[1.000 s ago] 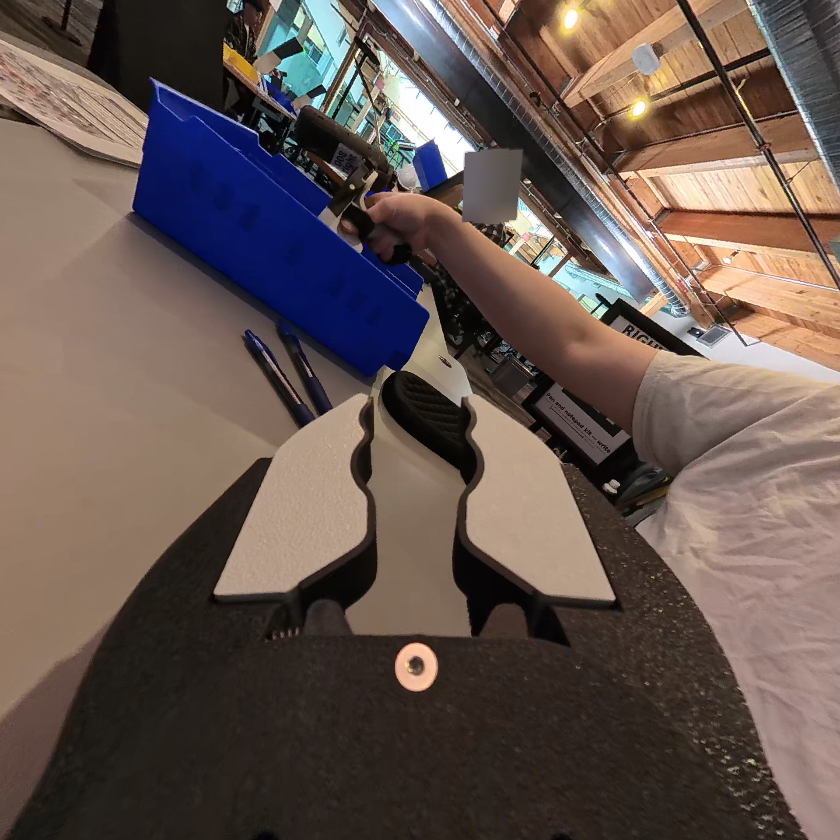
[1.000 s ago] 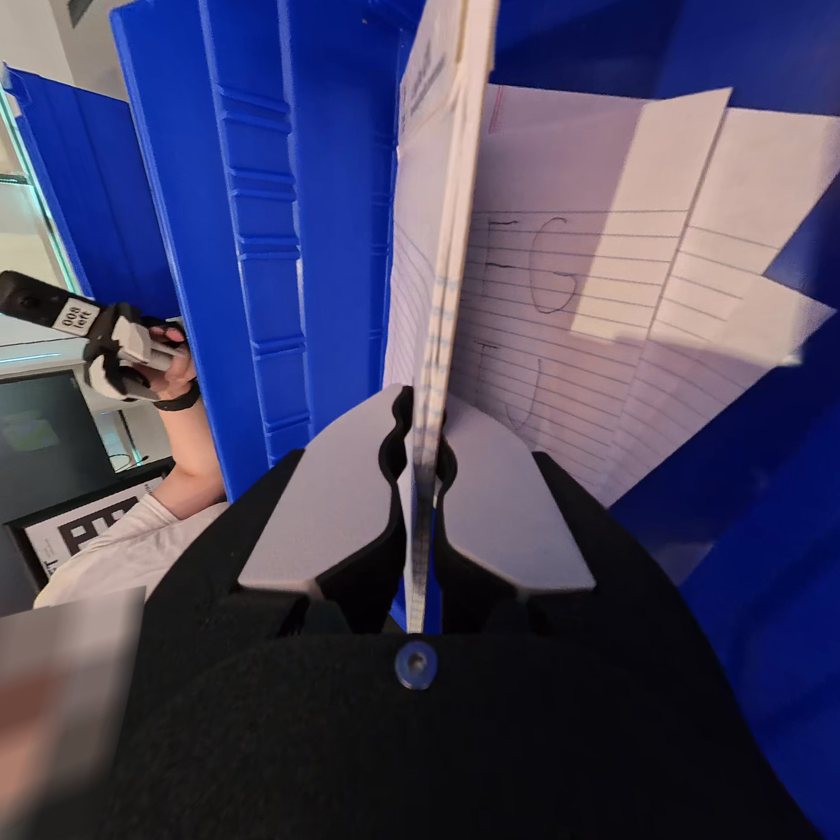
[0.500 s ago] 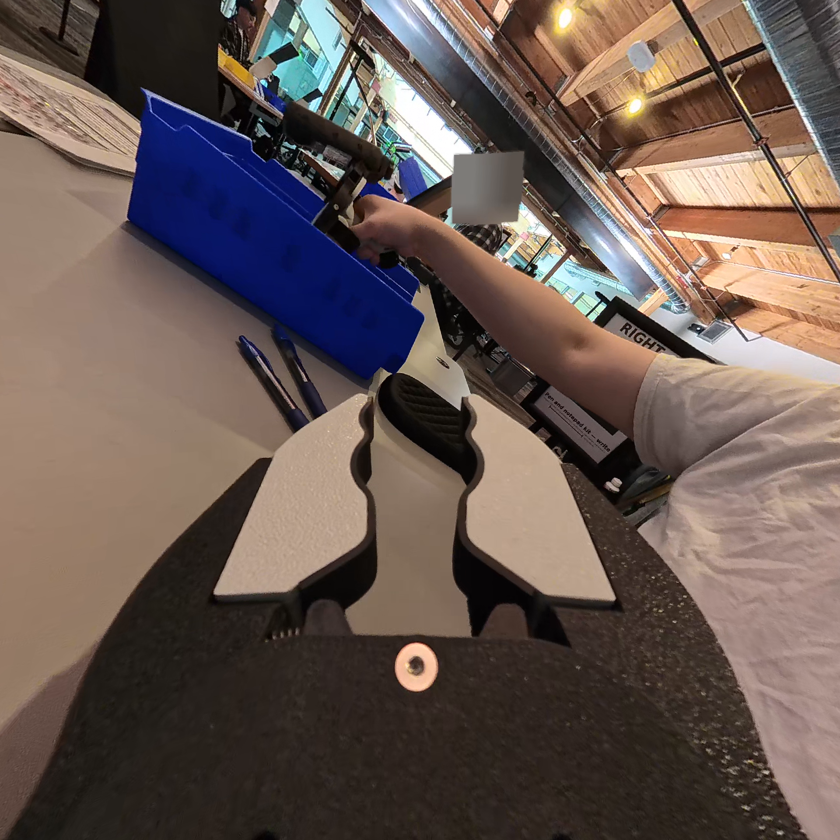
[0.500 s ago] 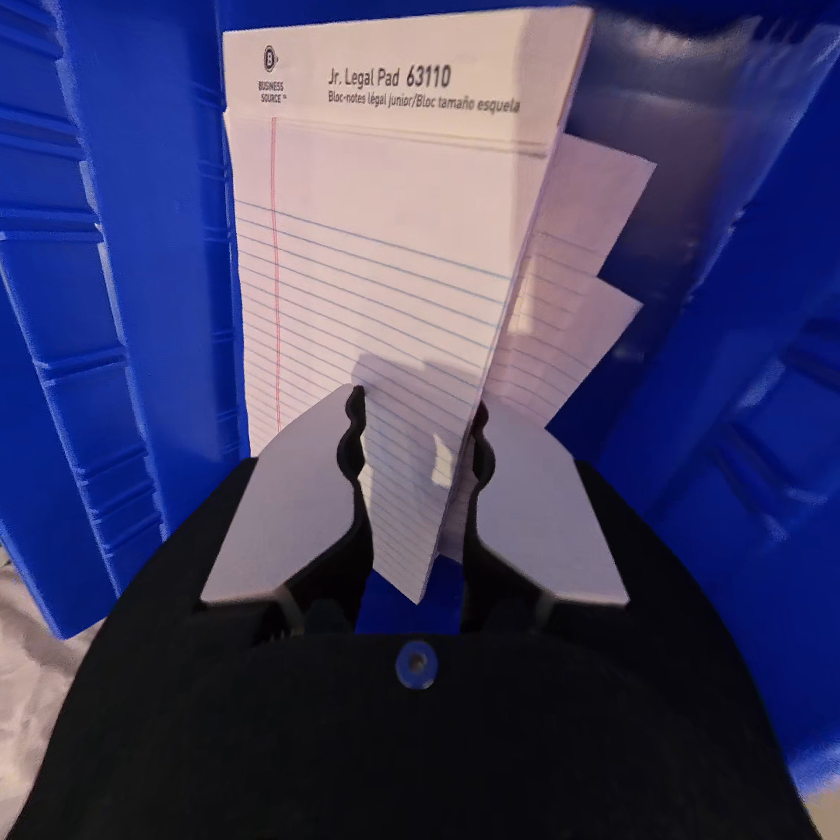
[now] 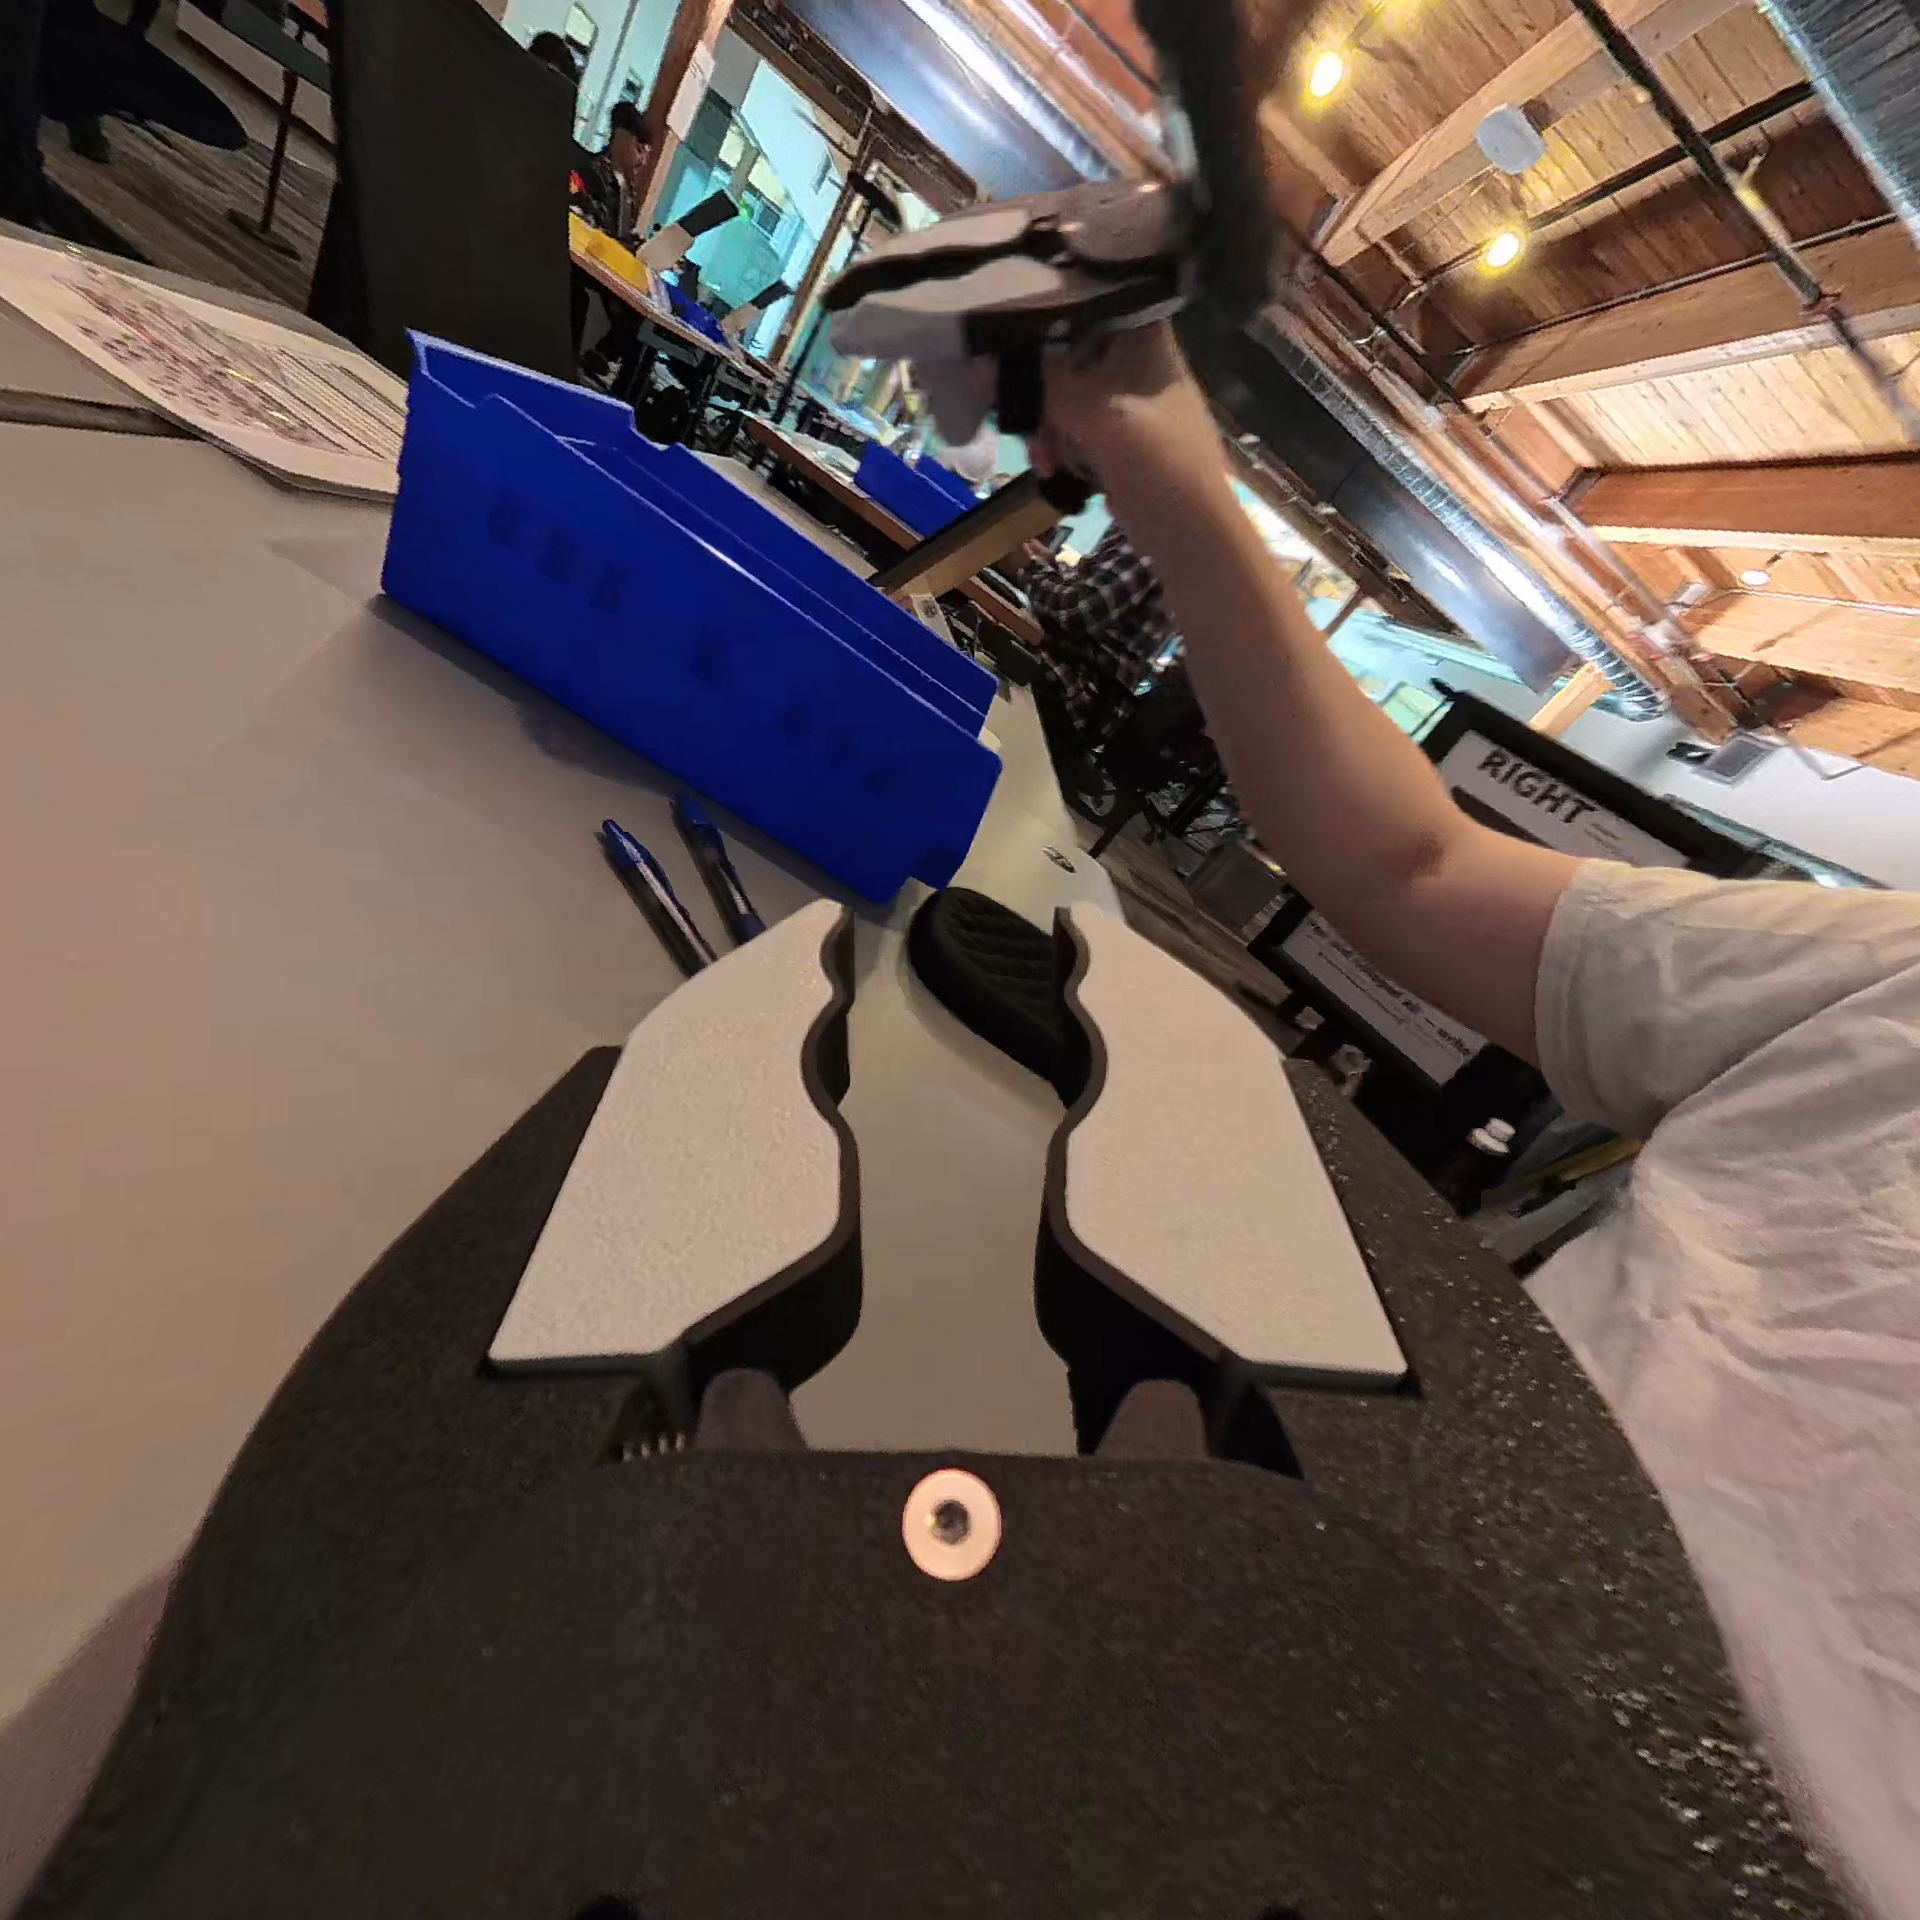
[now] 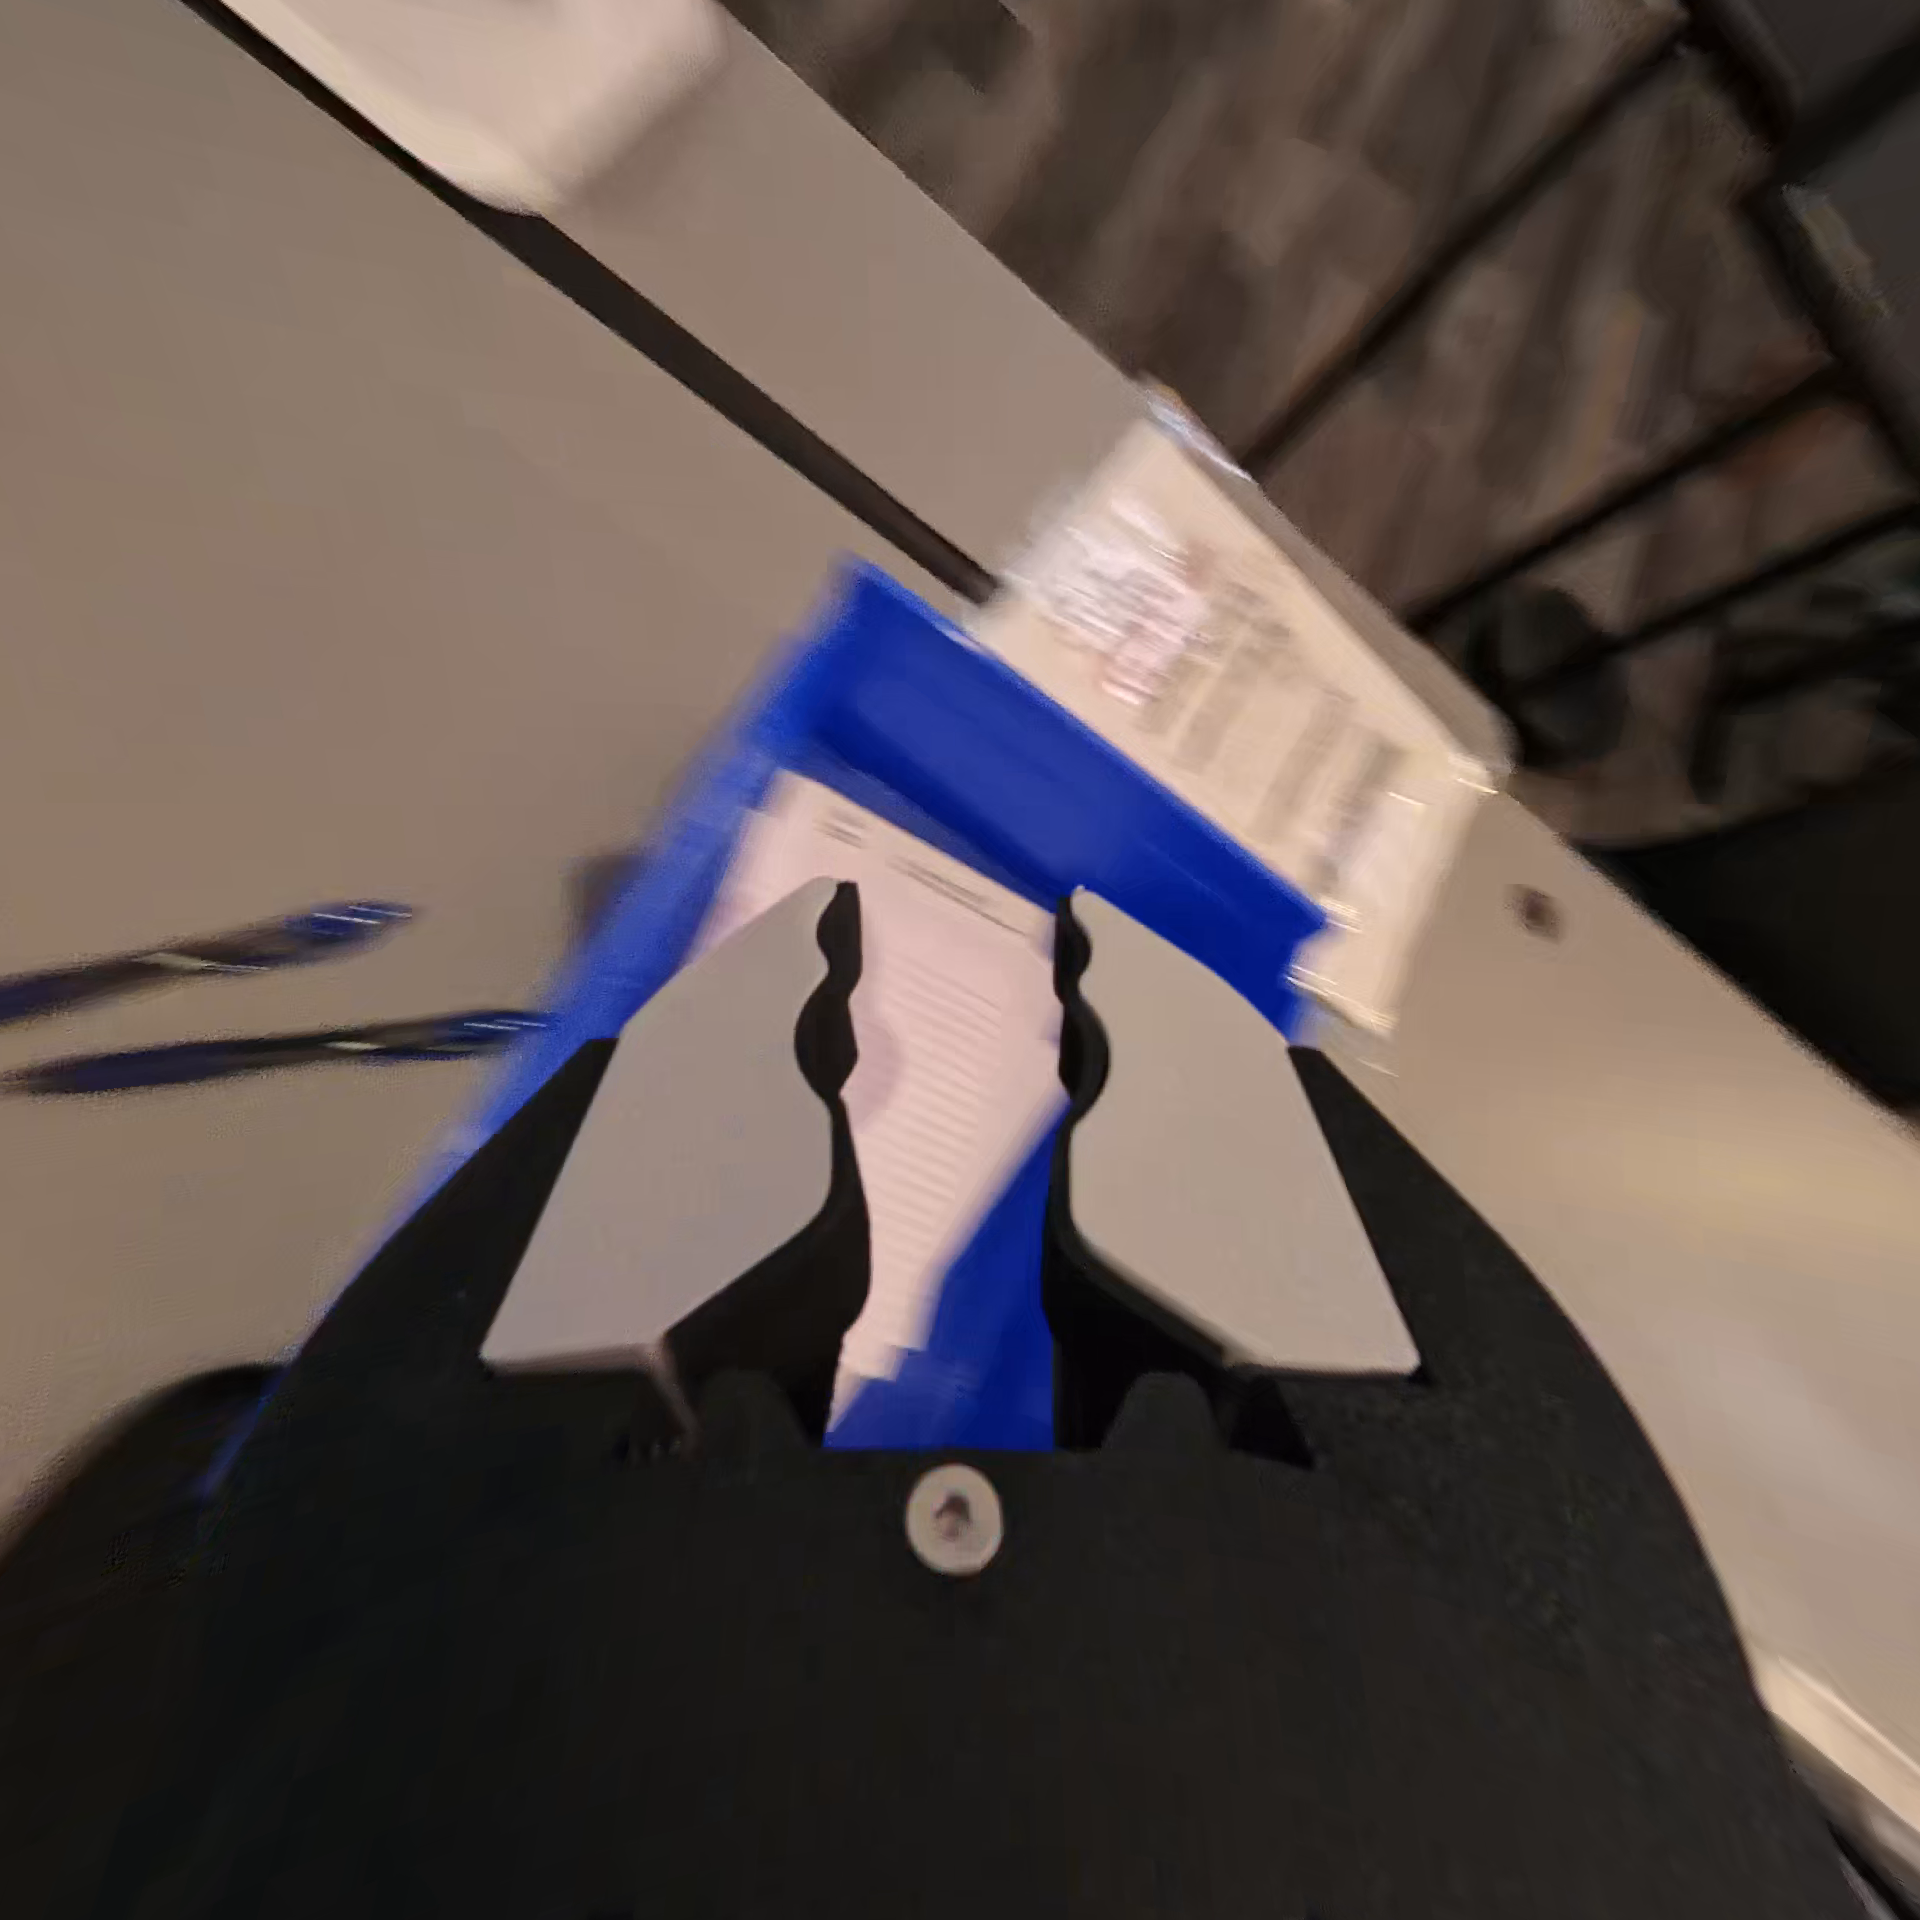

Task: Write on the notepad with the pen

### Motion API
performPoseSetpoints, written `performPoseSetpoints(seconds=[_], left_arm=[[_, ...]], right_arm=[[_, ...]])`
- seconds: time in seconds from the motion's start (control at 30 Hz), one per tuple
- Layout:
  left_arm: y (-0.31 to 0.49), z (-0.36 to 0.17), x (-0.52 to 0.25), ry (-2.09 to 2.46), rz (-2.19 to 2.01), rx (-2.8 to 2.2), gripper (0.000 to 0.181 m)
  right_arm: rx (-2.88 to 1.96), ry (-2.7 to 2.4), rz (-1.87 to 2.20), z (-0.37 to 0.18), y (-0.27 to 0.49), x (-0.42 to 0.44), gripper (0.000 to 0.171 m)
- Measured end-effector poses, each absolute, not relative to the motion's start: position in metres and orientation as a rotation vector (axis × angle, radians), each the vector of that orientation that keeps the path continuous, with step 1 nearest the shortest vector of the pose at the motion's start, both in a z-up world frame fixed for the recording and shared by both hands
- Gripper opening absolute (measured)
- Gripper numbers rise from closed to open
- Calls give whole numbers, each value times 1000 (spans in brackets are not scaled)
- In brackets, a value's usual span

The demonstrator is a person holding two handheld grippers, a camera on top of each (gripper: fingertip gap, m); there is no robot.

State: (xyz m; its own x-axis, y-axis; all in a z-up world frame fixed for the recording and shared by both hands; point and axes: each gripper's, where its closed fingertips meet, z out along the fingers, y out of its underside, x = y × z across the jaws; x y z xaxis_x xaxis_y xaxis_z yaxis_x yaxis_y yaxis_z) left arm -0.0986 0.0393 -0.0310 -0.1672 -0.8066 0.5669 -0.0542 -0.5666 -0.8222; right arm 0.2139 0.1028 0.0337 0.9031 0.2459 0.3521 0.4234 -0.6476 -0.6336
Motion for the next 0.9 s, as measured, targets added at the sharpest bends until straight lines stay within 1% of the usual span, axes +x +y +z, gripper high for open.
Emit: performPoseSetpoints(seconds=[0.03,0.1,0.13,0.2,0.23,0.33,0.43,0.57,0.67,0.9], left_arm=[[42,-33,-98,994,-1744,-1567,36],[48,-40,-97,1009,-1628,-1593,35],[51,-43,-97,1018,-1566,-1605,35],[54,-47,-96,1031,-1464,-1616,36],[57,-48,-96,1030,-1413,-1623,36],[66,-53,-98,1025,-1250,-1637,36],[69,-54,-100,1028,-1161,-1632,38],[67,-51,-100,1027,-1144,-1630,39],[67,-56,-100,1057,-1080,-1635,39],[60,-61,-94,1089,-1081,-1644,39]], right_arm=[[-2298,-484,-124,36,97,181,35],[-2339,-510,216,25,81,119,35],[-2367,-519,361,15,73,92,29],[-2413,-462,541,-10,65,57,21],[-2456,-429,571,-27,63,47,20],[-2621,-356,518,-79,55,34,27],[-2705,-290,424,-105,54,29,29],[-2799,-204,251,-118,54,38,32],[-2832,-91,290,-122,53,36,33],[-2897,140,321,-137,48,32,35]])
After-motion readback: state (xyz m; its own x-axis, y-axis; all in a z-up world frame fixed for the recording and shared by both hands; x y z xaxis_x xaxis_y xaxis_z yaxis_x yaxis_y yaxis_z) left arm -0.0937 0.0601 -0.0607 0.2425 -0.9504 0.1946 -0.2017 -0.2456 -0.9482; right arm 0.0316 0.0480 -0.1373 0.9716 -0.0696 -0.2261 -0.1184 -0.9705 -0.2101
